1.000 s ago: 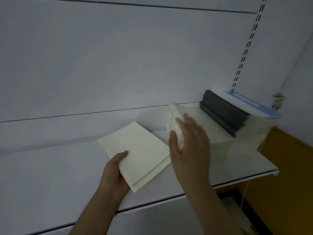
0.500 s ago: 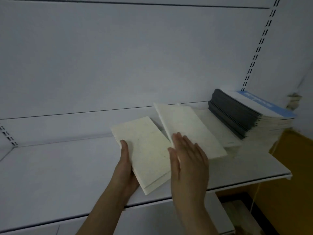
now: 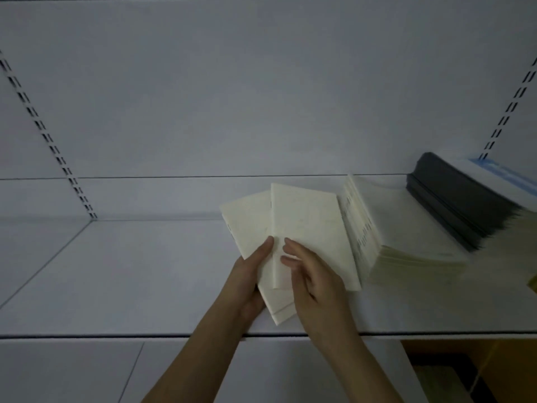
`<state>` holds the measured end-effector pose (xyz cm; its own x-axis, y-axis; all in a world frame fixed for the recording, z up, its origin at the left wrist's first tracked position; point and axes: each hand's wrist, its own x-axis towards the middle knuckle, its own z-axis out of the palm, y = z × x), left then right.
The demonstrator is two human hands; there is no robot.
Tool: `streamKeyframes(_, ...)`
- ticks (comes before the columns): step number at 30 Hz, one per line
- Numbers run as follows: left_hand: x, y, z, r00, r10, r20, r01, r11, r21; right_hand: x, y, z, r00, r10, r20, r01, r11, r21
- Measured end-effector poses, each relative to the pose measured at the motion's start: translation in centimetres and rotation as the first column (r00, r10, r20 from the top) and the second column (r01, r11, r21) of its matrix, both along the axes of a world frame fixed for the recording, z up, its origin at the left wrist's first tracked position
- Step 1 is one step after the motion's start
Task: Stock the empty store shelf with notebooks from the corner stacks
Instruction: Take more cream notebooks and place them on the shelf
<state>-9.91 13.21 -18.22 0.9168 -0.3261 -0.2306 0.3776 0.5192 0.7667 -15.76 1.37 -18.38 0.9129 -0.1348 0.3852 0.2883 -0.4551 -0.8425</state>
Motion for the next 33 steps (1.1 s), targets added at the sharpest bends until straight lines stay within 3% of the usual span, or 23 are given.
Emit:
streamKeyframes(2,-0.1,0.0,0.0,1.0,0.0,0.027,-0.001,0.999,0.036,-0.6,0.5,-0.5,0.999,-0.042,0.024,0.04,0.994,0.102)
streamKeyframes(4,-0.3,-0.2,0.0,0.999,0.011,0.053,-0.017,0.995,0.101,-0.8,0.3,-0.8,0.989,-0.13,0.077,0.122,0.988,0.1)
streamKeyframes(6,-0.5,-0.4,0.1,0.996,0.051,0.072,-0.061,0.987,0.146,-0.4,-0.7,-0.8,0.967,-0.23,0.11,0.231,0.973,0.0)
streamKeyframes(8,-0.7,0.0,0.4,0.993,0.081,0.089,-0.094,0.985,0.144,0.7,-2.2,0.1,0.935,-0.335,0.116,0.352,0.914,-0.201)
streamKeyframes(10,-0.9,1.1,0.9,0.987,0.101,0.128,-0.12,0.981,0.15,1.8,-3.3,1.5,0.92,-0.392,0.024,0.38,0.873,-0.305)
streamKeyframes(11,-1.0,1.8,1.2,0.982,0.113,0.154,-0.139,0.976,0.168,2.2,-3.4,2.3,0.924,-0.378,-0.064,0.348,0.897,-0.274)
streamKeyframes(14,-1.4,4.0,2.2,0.978,0.119,0.171,-0.159,0.956,0.245,3.0,-2.3,4.0,0.962,-0.097,-0.256,0.13,0.985,0.114)
streamKeyframes(15,-1.6,4.7,2.6,0.982,0.084,0.168,-0.131,0.948,0.292,3.2,-1.8,4.3,0.969,0.004,-0.249,0.043,0.982,0.183)
streamKeyframes(18,-2.4,7.1,3.4,0.978,-0.098,0.186,-0.002,0.881,0.474,4.2,-0.7,4.6,0.974,0.141,-0.178,-0.106,0.975,0.195)
streamKeyframes(22,-4.1,11.0,4.1,0.974,-0.164,0.155,0.047,0.818,0.574,4.9,1.8,5.0,0.928,0.255,-0.271,-0.098,0.87,0.484)
streamKeyframes(24,-5.2,13.1,4.5,0.97,-0.125,0.207,-0.022,0.805,0.593,4.5,4.5,5.2,0.909,0.293,-0.296,-0.083,0.824,0.56)
streamKeyframes(28,-8.6,19.4,3.9,0.885,0.008,0.466,-0.384,0.578,0.719,4.0,11.9,5.5,0.901,0.299,-0.314,-0.006,0.732,0.681)
streamKeyframes(33,-13.2,30.8,2.3,0.878,-0.133,0.459,-0.365,0.433,0.824,5.2,23.6,7.1,0.883,0.344,-0.319,0.019,0.653,0.757)
